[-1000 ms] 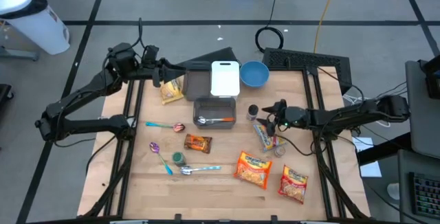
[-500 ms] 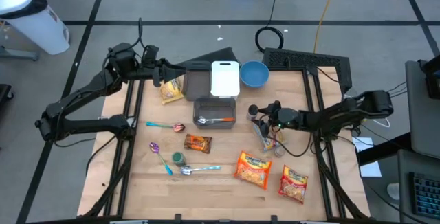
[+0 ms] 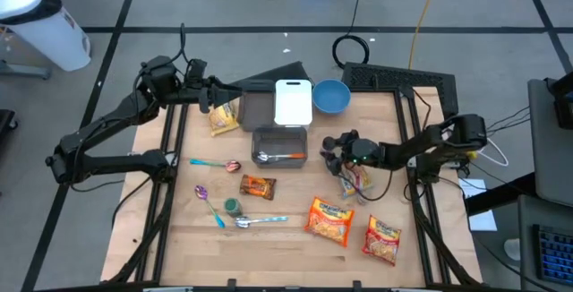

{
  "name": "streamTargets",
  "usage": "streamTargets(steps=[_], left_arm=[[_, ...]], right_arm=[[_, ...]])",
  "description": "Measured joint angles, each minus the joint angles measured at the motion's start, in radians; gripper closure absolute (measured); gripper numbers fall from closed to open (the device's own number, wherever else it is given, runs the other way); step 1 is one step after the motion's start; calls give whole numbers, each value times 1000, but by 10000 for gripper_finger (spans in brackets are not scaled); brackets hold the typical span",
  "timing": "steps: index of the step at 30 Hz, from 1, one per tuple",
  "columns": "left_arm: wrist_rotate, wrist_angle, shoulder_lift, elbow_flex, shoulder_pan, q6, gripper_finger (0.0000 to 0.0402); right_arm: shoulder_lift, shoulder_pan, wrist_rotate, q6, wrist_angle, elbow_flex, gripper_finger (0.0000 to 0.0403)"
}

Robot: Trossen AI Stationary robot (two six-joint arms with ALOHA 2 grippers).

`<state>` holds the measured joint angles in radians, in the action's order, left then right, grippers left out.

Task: Pick & Place Food Item
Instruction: Put the violet seasoning bottle into the top black bin

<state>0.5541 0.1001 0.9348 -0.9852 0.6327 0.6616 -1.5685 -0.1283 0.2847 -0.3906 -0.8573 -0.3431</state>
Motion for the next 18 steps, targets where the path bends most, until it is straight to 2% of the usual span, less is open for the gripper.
streamTargets(steps=[7,12,18], left_arm=[[3,0,0,0,1,-1,192],[4,1,0,0,0,-2,192],[5,1,0,0,0,-2,192]], right_arm=[[-18,-3,-4,11,25,-21,122],[-18,-1,-76,6,80,-21,122],[-18,-1,-72,-13,89,-20,122]])
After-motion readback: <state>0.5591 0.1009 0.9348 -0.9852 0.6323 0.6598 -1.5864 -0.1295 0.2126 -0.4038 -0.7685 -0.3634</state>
